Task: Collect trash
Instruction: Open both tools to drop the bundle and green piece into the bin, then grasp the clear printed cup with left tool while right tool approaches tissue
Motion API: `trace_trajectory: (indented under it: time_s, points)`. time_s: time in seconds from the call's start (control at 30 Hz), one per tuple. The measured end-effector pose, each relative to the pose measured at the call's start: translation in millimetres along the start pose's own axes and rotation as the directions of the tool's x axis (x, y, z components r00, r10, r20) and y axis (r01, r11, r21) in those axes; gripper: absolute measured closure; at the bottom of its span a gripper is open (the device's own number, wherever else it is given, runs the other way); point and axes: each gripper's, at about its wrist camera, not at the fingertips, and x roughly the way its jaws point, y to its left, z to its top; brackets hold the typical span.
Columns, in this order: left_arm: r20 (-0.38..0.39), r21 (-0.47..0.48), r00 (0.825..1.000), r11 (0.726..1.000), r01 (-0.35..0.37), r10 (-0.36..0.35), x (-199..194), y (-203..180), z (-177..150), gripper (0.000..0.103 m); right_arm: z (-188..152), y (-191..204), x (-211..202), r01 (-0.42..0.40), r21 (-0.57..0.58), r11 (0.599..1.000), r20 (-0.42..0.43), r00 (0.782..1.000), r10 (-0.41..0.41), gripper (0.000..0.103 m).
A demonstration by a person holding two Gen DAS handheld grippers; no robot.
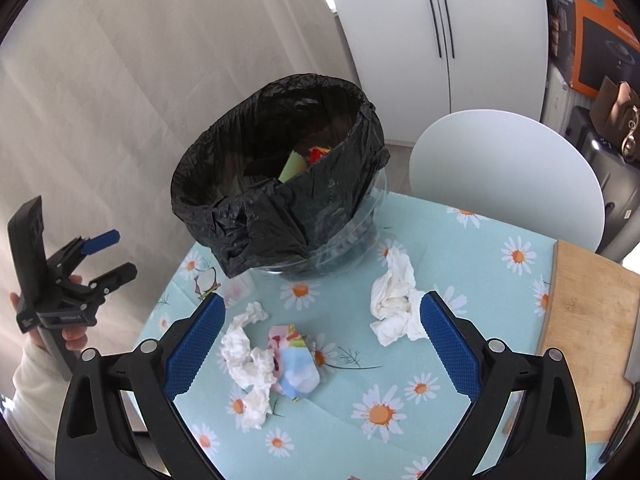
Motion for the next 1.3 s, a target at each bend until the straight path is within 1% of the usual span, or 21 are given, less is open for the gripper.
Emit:
trace_trajectory:
  time_s: [0.1,0.27,0.37,0.47,0.5,0.6,0.73,0.87,1.0,1.1,1.2,1.3]
  points:
    - [-0.004,0.006,1.000,1.000,-0.022,0.022,-2.2,-6.7,-11.4,0.006,-12.1,-2.8,3.7,0.012,-0.011,1.000,-0.024,1.000,-0.013,0.009]
    - [-0.042,-0.026,0.999,0.999,-0.018,0.016,1.2,-12.2,-26.6,0.006,-28.4,-9.6,14.6,0.016,-0.013,1.000,-0.057,0.998,-0.016,0.009]
    - [-0.058,-0.033,0.998,0.999,0.001,-0.003,4.5,-15.3,-33.2,0.006,-37.0,-13.7,25.2,0.021,0.002,1.000,-0.072,0.997,-0.021,0.008]
    - [-0.064,-0.046,0.997,0.998,-0.034,0.031,10.7,-14.7,-39.0,0.006,-46.3,-15.8,38.2,0.040,0.000,0.999,-0.089,0.995,-0.040,0.008]
    - [-0.070,-0.053,0.997,0.998,-0.035,0.032,13.8,-13.5,-40.7,0.006,-49.2,-16.6,43.2,0.044,-0.002,0.999,-0.097,0.994,-0.044,0.008]
    - [-0.085,-0.068,0.996,0.998,-0.017,0.011,23.5,-10.0,-45.0,0.006,-57.6,-19.0,58.9,0.051,-0.012,0.999,-0.119,0.992,-0.052,0.008]
    - [-0.110,-0.068,0.994,0.998,-0.008,0.001,41.0,-6.7,-49.6,0.006,-65.5,-22.7,77.8,0.096,-0.021,0.995,-0.150,0.984,-0.098,0.008]
    - [-0.138,-0.068,0.990,0.998,-0.003,-0.007,63.4,-0.1,-52.5,0.006,-65.0,-30.5,87.7,0.102,0.007,0.995,-0.154,0.983,-0.100,0.008]
    - [-0.167,-0.066,0.985,0.997,0.036,-0.047,84.8,7.4,-53.4,0.006,-60.8,-42.2,97.2,0.116,0.040,0.992,-0.159,0.981,-0.108,0.008]
    - [-0.171,-0.063,0.984,0.997,0.046,-0.056,98.8,12.6,-53.1,0.006,-55.8,-48.0,104.5,0.132,0.051,0.990,-0.161,0.979,-0.122,0.008]
    - [-0.178,-0.068,0.980,0.995,0.074,-0.085,112.2,18.8,-52.2,0.006,-51.6,-51.6,113.0,0.153,0.055,0.987,-0.166,0.976,-0.142,0.008]
    - [-0.172,-0.040,0.980,0.995,0.095,-0.101,121.4,19.8,-51.9,0.006,-47.4,-52.8,121.5,0.168,0.044,0.985,-0.171,0.973,-0.158,0.008]
